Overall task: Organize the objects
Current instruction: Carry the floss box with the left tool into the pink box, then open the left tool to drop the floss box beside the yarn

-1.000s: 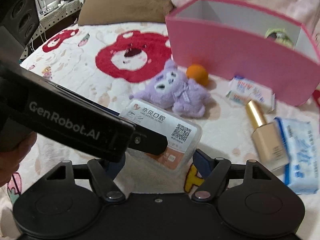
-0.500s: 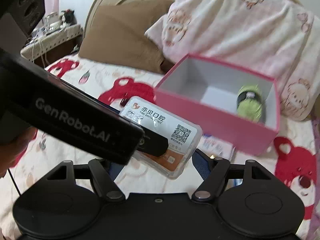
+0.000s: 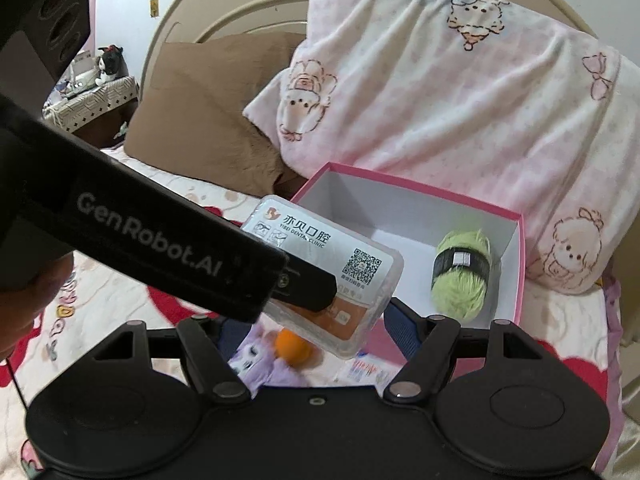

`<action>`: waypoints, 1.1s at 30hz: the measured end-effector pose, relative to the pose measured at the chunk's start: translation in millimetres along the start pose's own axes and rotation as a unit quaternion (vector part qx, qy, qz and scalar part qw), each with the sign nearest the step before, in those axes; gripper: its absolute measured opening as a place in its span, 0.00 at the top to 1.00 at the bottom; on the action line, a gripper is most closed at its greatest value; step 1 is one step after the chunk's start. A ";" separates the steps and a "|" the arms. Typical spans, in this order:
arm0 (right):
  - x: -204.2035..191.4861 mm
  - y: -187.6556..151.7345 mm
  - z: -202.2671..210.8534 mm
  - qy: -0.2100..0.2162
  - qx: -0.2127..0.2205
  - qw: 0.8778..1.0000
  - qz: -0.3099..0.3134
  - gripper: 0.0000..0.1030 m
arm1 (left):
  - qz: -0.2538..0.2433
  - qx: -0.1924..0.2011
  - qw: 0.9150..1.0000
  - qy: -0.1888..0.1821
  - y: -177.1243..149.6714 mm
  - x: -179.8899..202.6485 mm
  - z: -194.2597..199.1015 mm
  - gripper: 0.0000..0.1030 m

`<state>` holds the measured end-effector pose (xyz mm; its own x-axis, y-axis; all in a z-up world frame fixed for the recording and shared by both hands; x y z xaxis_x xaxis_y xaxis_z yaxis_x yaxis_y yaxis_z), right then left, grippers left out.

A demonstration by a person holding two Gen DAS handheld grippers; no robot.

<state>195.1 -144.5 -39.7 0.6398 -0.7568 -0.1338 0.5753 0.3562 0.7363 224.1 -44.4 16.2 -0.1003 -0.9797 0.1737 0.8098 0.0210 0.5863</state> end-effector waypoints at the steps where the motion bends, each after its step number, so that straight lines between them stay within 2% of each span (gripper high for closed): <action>1: 6.0 3.9 -3.6 -0.001 -0.002 1.000 0.002 0.25 | 0.004 -0.001 1.000 0.000 7.7 -1.0 -7.2 0.34; 7: 46.5 23.8 -46.4 0.016 -0.014 1.000 -0.013 0.26 | 0.013 -0.006 1.000 0.014 38.5 -11.4 -57.7 0.34; 11: 68.4 24.1 -78.6 0.014 -0.036 0.999 -0.017 0.26 | 0.040 -0.020 0.999 0.004 47.4 -22.0 -98.0 0.34; 14: 88.2 20.5 -103.2 0.023 -0.052 0.998 -0.042 0.29 | 0.057 -0.025 0.998 0.006 50.5 -29.3 -127.4 0.34; 22: 115.9 27.5 -155.2 0.003 -0.081 0.995 -0.052 0.35 | 0.110 -0.033 0.993 -0.002 67.2 -55.4 -184.7 0.34; 26: 128.1 20.3 -175.2 0.000 -0.109 0.991 -0.077 0.41 | 0.090 -0.048 0.995 0.004 66.1 -54.5 -205.3 0.36; 29: 137.1 14.9 -184.3 -0.007 -0.120 0.987 -0.103 0.44 | 0.096 -0.066 0.993 0.018 62.0 -51.8 -219.2 0.36; 33: 137.7 10.0 -189.4 -0.041 -0.137 0.985 -0.097 0.50 | 0.089 -0.083 0.992 0.038 55.9 -46.7 -223.2 0.37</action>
<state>385.4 -141.4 -176.4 0.4671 -0.8629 -0.1930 0.8063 0.3261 0.4934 403.1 -42.0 -135.7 0.0914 -0.9758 0.1988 0.8950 0.1680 0.4132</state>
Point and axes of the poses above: each gripper's, at about its wrist camera, not at the fingertips, and z roughly against the way its jaws point, x to its right, y to its top, the point moved 7 cm from there along -z, roughly the way its jaws point, and after that the axes turned 11 degrees about y, right-handed, at the moved point
